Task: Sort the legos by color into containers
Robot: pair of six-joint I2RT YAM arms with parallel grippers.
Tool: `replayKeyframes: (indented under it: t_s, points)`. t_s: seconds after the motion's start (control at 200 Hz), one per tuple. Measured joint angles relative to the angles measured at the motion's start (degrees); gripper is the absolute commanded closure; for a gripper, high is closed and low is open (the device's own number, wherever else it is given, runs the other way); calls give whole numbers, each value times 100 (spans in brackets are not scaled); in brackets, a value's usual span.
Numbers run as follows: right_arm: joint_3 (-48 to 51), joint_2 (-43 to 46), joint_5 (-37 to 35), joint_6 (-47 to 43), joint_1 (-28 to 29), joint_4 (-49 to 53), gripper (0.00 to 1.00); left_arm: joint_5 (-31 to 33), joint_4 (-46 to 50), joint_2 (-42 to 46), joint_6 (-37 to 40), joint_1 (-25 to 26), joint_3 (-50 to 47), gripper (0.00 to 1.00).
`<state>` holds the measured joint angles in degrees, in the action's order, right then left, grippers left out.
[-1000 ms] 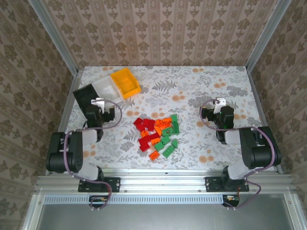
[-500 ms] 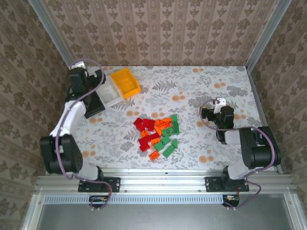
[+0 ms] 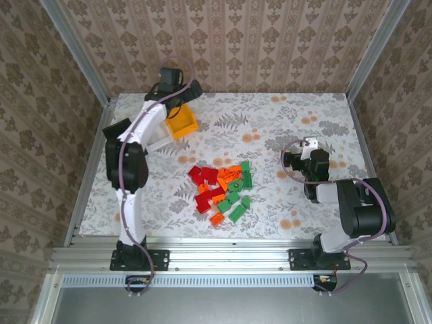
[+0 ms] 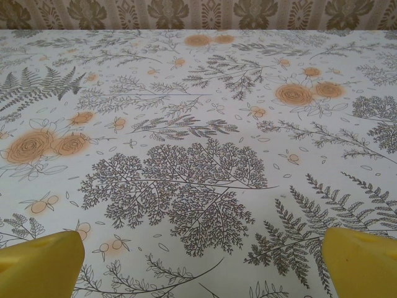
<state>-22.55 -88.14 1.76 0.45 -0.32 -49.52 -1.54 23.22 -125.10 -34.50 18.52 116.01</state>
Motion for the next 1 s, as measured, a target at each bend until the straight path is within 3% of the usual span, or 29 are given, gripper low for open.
replayKeyframes:
  t_s: [0.385, 0.545, 0.64, 0.73, 1.0]
  points:
    - [0, 0, 0, 0, 0, 2, 0, 538, 767, -1397, -426, 94, 981, 37]
    - [0, 0, 0, 0, 0, 2, 0, 470, 754, -1786, -278, 101, 1224, 60]
    - [0, 0, 0, 0, 0, 2, 0, 435, 791, -1856, -127, 116, 1257, 62]
    - [0, 0, 0, 0, 0, 2, 0, 485, 785, -1832, -17, 179, 1182, 64]
    - [0, 0, 0, 2, 0, 2, 0, 903, 415, -1126, 114, 627, -90, 83]
